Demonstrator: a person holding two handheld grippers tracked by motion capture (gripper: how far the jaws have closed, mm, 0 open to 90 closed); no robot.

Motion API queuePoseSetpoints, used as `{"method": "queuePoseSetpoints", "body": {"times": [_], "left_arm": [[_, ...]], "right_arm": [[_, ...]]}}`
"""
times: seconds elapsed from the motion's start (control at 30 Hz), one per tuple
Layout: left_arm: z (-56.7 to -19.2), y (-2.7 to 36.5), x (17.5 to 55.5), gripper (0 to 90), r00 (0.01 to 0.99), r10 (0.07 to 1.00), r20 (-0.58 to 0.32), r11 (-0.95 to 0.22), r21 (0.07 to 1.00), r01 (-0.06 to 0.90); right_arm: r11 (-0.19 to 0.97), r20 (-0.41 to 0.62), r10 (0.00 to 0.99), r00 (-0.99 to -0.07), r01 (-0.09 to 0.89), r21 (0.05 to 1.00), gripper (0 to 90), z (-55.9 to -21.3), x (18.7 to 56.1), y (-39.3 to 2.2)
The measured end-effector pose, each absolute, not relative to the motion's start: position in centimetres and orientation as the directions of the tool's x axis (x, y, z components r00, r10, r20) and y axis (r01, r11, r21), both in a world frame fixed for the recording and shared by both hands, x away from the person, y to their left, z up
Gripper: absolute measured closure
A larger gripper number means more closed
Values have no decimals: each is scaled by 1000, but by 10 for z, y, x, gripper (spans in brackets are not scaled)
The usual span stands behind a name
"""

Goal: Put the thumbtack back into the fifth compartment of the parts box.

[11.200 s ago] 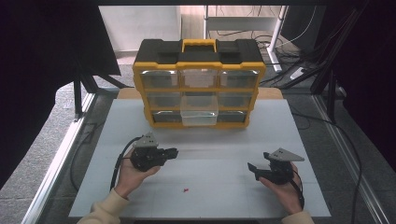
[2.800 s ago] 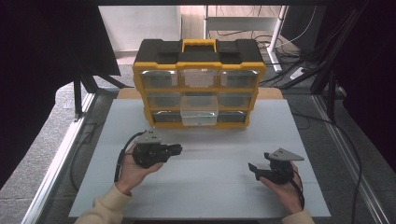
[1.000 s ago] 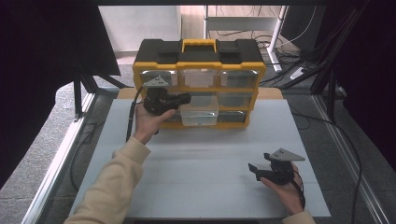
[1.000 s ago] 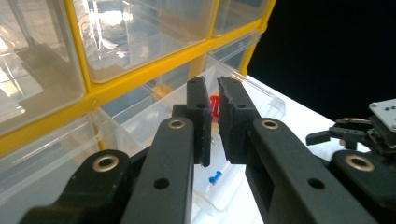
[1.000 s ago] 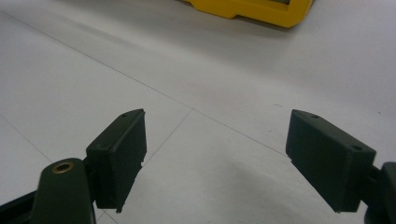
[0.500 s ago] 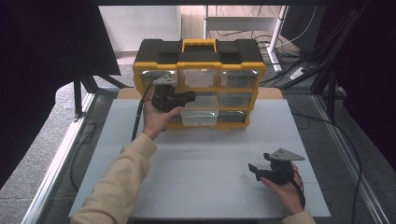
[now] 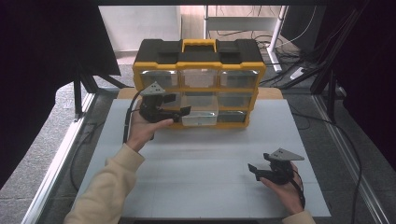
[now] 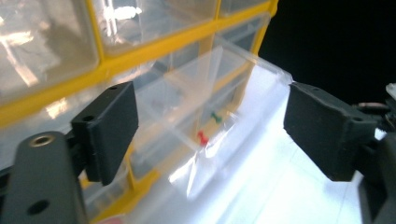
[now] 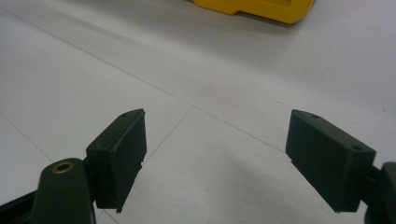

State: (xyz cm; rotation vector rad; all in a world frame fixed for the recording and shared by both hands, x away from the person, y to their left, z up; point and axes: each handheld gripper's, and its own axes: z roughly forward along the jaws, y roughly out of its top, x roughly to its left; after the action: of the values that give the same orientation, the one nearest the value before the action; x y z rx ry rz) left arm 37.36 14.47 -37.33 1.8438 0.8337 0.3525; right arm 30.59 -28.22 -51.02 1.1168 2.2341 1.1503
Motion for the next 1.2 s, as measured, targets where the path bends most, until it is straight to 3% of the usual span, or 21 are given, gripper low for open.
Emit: {"method": "queuePoseSetpoints", "body": {"times": [0.67, 0.9, 1.2], "left_arm": [[-464, 216, 280, 128, 618, 774, -137, -232, 848, 477], [-491, 224, 262, 132, 593, 795, -129, -247, 823, 511], [-497, 231, 261, 135, 568, 811, -139, -223, 825, 520]], "right_arm": [[352, 12, 784, -620, 461, 815, 208, -509, 306, -280], [349, 16, 785, -619, 463, 815, 208, -510, 307, -281], [351, 13, 775, -631, 448, 822, 208, -508, 307, -281]]}}
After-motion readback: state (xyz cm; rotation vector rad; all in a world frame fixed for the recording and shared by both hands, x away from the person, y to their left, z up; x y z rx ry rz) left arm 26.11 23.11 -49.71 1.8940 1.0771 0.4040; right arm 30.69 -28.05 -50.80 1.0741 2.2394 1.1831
